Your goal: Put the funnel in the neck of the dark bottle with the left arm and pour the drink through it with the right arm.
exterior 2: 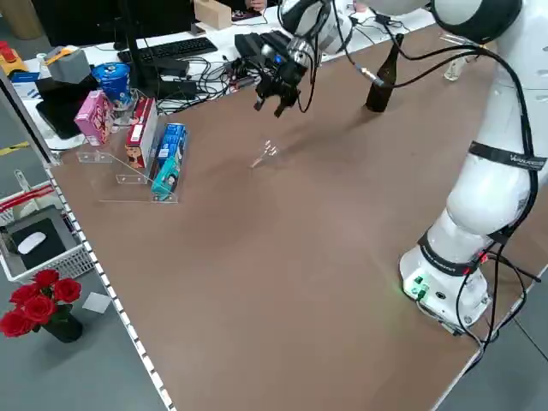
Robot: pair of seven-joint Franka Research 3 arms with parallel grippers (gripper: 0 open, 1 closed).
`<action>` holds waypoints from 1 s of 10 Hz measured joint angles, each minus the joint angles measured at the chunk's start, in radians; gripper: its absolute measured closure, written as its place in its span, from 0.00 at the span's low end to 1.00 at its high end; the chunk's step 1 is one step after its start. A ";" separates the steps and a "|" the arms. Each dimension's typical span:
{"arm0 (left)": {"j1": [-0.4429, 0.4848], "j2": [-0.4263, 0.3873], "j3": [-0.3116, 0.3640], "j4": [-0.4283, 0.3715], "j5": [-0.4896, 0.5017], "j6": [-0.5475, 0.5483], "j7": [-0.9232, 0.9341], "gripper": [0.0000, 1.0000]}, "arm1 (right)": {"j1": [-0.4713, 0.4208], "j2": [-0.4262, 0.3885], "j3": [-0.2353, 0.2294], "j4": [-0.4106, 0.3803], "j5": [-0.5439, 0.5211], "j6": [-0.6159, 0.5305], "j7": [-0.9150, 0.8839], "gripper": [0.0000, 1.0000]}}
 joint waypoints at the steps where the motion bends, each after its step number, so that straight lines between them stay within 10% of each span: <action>1: -0.001 0.038 -0.001 -0.005 0.053 0.012 -0.066 0.05 | -0.002 0.053 0.000 0.000 0.051 0.000 -0.080 0.00; 4: -0.002 0.101 -0.005 -0.005 0.120 0.018 -0.147 0.11 | -0.003 0.165 -0.001 0.001 0.183 -0.009 -0.283 0.00; 10: 0.002 0.101 -0.004 -0.003 0.125 0.016 -0.147 0.53 | -0.001 0.307 0.006 0.017 0.318 -0.123 -0.577 0.00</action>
